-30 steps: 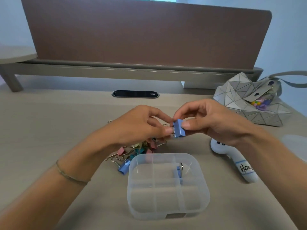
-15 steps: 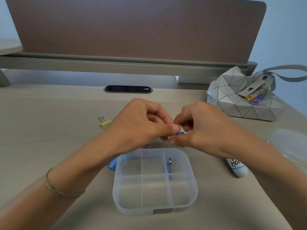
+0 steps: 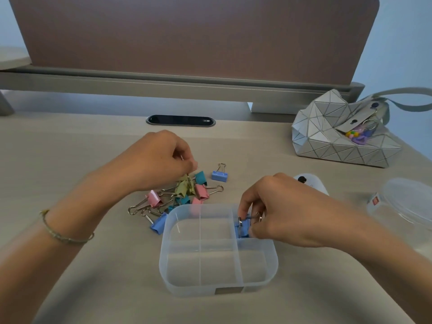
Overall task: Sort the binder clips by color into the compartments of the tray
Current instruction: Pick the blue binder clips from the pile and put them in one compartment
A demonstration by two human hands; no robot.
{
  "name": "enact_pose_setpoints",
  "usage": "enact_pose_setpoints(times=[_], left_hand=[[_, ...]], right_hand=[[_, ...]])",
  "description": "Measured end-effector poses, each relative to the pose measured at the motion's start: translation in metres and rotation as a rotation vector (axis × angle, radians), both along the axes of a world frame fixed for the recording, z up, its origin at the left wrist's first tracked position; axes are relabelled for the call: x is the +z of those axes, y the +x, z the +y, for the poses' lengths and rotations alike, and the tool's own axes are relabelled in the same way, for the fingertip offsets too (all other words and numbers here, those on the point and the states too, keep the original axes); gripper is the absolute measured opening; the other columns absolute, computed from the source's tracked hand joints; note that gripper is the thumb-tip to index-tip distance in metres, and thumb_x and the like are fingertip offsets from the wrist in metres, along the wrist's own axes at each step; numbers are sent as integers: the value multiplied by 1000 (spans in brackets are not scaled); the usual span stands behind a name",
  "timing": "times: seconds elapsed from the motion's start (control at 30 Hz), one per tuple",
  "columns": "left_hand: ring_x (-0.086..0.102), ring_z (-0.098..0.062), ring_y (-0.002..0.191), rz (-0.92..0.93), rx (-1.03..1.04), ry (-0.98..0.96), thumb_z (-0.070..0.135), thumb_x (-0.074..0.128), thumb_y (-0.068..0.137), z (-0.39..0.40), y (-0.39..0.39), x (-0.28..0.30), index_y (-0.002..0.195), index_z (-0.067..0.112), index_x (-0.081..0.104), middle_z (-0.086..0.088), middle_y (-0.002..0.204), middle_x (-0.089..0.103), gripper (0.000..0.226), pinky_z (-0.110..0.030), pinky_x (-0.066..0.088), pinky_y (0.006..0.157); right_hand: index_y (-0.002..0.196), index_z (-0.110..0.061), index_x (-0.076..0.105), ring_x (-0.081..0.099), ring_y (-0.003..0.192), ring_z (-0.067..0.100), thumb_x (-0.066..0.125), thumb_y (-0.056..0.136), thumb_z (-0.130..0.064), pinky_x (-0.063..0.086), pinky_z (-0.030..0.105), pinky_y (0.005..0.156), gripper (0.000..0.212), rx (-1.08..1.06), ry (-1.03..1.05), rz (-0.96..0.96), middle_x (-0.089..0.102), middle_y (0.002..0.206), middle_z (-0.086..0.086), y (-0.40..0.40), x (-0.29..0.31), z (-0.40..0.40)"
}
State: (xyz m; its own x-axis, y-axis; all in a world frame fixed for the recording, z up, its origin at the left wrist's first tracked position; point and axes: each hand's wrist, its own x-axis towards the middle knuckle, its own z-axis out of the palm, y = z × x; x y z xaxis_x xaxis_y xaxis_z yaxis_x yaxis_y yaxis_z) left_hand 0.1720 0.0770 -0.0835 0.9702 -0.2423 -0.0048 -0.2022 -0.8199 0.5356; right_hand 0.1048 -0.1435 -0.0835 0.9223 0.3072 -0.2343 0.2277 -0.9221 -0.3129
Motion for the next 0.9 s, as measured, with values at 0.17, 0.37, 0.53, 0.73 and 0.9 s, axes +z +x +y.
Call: enact_pose_setpoints(times=[0.17,0.37,0.53,0.73,0.9], left_hand=[[58,-6,64,46,-19,127,30,67,94,12,2,7,82,24,73,8,76,68,14,-23,41,57],[63,-5,60,214,-76,418,32,72,86,29,-4,10,78,23,75,6,71,74,13,-23,50,61],[66,-12,62,458,-209,612,38,84,74,17,-11,-3,94,21,72,1,84,78,29,-24,51,62],[74,-15,76,447,-146,672,40,88,69,5,-21,-2,100,18,66,7,70,68,44,-28,47,61],[78,-15,75,426,-141,655,20,82,74,9,-20,-4,87,13,70,1,71,78,19,-25,54,62]], right_hand=[[89,-30,71,63,80,5,68,82,-25,43,21,58,9,-3,-8,43,69,79,-11,1,4,2],[91,-33,66,60,92,9,66,87,-26,46,22,64,8,2,-54,86,62,79,-14,-1,7,5],[95,-26,77,68,81,2,59,91,-24,57,25,75,19,-30,-37,99,75,81,-13,0,8,7],[101,-36,71,61,55,-11,51,99,-28,43,14,59,22,-26,24,166,77,80,-12,-1,15,6],[96,-37,70,64,54,2,47,96,-17,58,29,76,30,-6,-23,189,78,78,-18,0,19,6]])
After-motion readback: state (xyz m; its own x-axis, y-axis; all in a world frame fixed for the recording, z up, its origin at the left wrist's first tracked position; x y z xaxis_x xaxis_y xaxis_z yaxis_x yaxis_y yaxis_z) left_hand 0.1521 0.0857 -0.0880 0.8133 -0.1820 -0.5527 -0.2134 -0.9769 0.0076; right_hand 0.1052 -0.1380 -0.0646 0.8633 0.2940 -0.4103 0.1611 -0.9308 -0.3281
